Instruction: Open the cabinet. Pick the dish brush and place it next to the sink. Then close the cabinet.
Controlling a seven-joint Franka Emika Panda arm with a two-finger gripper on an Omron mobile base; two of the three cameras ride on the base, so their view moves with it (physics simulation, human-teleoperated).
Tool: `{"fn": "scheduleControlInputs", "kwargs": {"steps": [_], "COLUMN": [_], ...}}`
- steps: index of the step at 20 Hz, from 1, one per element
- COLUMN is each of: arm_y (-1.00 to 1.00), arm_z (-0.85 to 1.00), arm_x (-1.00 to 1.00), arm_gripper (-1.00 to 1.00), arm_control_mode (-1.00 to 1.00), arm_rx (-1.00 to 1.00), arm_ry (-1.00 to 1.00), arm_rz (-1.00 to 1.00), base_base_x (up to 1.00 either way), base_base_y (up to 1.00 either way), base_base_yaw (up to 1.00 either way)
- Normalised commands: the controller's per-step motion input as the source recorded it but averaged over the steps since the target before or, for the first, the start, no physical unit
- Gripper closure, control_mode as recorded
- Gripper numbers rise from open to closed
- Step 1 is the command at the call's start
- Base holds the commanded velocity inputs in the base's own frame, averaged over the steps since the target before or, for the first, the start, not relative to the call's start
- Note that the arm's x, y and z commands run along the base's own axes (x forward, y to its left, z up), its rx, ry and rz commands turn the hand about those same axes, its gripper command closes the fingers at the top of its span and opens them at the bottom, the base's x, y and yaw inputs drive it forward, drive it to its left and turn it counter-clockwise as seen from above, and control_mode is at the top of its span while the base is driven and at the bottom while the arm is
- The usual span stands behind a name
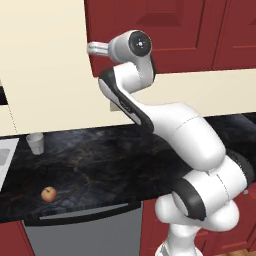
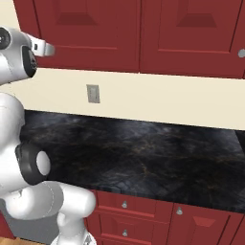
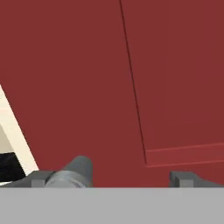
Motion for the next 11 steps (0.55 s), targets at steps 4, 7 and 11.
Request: {"fn": "scheduleControlInputs", "kwargs": {"steps": [4, 7, 11], "arm_y": [-0.1, -0.07, 0.0], "arm_z": [-0.1, -0.19, -0.33], "arm_x": [0.66, 0.41, 0.15], "arm_gripper": [-1.0, -1.0, -1.0], "arm_control_mode": [-1.0, -1.0, -1.0], "arm_rx": [0.0, 0.0, 0.0], "arm_ry": [-0.04, -0.09, -0.15], "arm_rz": [0.03, 0.02, 0.02], "base_base_x": [0.0, 0.0, 0.0], "base_base_y": [0.0, 0.0, 0.0], "base_base_yaw": [0.0, 0.0, 0.0]}}
